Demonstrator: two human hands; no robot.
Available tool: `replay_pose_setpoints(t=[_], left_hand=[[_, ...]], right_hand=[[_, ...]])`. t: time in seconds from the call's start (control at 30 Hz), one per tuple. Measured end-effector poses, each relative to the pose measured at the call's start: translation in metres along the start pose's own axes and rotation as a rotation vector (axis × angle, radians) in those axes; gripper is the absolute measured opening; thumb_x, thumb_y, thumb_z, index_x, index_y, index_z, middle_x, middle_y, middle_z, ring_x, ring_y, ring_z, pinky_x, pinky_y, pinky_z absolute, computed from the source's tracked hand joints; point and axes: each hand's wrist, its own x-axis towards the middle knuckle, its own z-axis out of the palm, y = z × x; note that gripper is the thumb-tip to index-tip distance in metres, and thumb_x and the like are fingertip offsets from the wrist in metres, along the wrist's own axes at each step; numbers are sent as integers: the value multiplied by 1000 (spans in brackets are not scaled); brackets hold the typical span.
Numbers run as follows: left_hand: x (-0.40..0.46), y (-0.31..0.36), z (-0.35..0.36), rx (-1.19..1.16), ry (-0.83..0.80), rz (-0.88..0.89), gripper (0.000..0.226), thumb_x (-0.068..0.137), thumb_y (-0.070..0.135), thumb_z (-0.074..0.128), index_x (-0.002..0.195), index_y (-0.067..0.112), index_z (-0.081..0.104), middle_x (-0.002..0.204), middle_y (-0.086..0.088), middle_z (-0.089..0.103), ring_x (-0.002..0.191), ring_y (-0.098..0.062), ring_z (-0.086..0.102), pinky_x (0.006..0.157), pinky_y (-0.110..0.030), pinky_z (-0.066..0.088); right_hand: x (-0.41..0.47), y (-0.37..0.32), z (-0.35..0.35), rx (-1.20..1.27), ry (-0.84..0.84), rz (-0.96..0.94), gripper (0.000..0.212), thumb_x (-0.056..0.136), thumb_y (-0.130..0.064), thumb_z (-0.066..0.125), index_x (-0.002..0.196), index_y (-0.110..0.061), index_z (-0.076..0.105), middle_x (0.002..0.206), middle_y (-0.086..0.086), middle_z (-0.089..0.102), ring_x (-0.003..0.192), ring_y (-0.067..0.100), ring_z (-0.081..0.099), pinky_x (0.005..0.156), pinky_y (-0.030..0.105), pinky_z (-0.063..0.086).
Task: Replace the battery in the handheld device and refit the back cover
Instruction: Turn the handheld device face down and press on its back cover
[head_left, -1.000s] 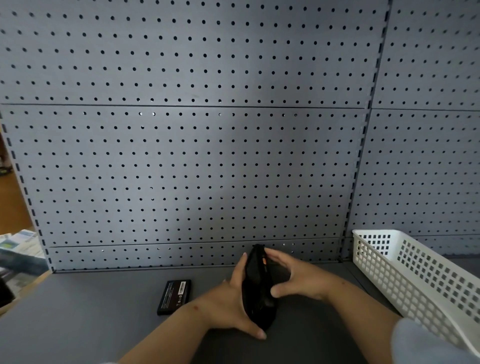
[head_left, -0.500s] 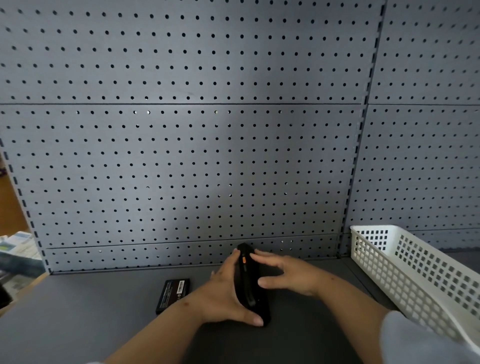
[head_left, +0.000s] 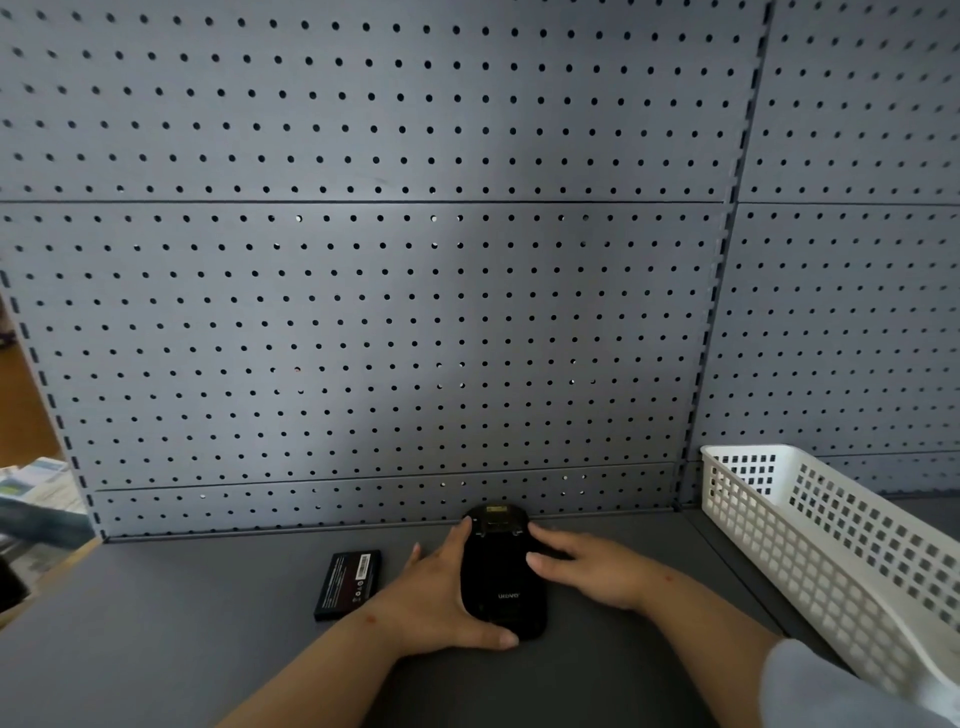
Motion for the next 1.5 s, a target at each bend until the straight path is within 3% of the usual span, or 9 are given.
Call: replay_pose_setpoints(t=[0.1,0.3,0.47,0.67,0.8,1.1,1.23,1.3,1.5], left_hand=[[-1,1,-1,40,17,-15,121,64,60,69,145,21,-12,155,4,19,143,-8,11,118,-35,-9],[-3,9,2,71,62,-42,116,69,58,66,145,21,-13,154,2,24,143,-14,12,117,-29,-3],[5,-4,9,67,65,-54,124,57,70,62,145,23,-11,153,2,27,143,-15,16,119,-30,2],[5,-4,9,51,76,-78,123,58,68,66,146,27,-9,155,4,22,144,-23,12,117,-32,14],[5,-6,11,40,84,-61,123,54,71,66,145,30,-6,151,3,30,139,-19,27,113,-34,29],[6,-8,10,31,96,-46,123,52,72,66,146,29,-1,148,3,35,133,-14,37,109,-30,34],[7,-8,11,21,95,-34,122,55,69,68,146,26,-1,149,2,34,133,-13,37,109,-29,33],[7,-9,11,8,89,-34,122,55,68,68,146,26,0,149,2,34,134,-14,35,110,-30,32],[7,-11,11,4,83,-35,122,52,70,68,146,28,2,149,1,35,134,-15,36,110,-31,33]], right_hand=[[2,2,1,-14,17,8,59,90,-55,38,143,-37,20,157,-2,17,146,20,9,120,42,9],[11,1,-1,-116,156,-50,45,95,-36,41,139,-27,37,149,-3,37,138,12,32,114,28,24],[21,-7,-8,-290,284,-63,40,94,-34,44,132,-23,49,140,0,51,130,15,45,107,27,34],[35,-17,-13,-421,229,-64,40,95,-30,45,131,-16,49,142,4,49,132,18,43,110,27,32],[39,-23,-16,-440,214,-58,39,94,-27,47,130,-12,51,141,7,50,131,18,45,107,24,31],[40,-32,-20,-573,122,-29,41,97,-25,38,133,-7,46,143,10,46,132,23,42,107,29,31],[43,-31,-19,-600,117,-13,35,97,-24,39,119,-6,59,125,16,60,115,29,55,87,31,41],[45,-29,-18,-611,137,-25,30,95,-22,41,110,-5,61,115,18,63,102,28,58,75,29,36],[49,-27,-17,-755,111,-71,21,95,-15,41,99,-3,59,98,18,60,81,20,48,70,26,30]])
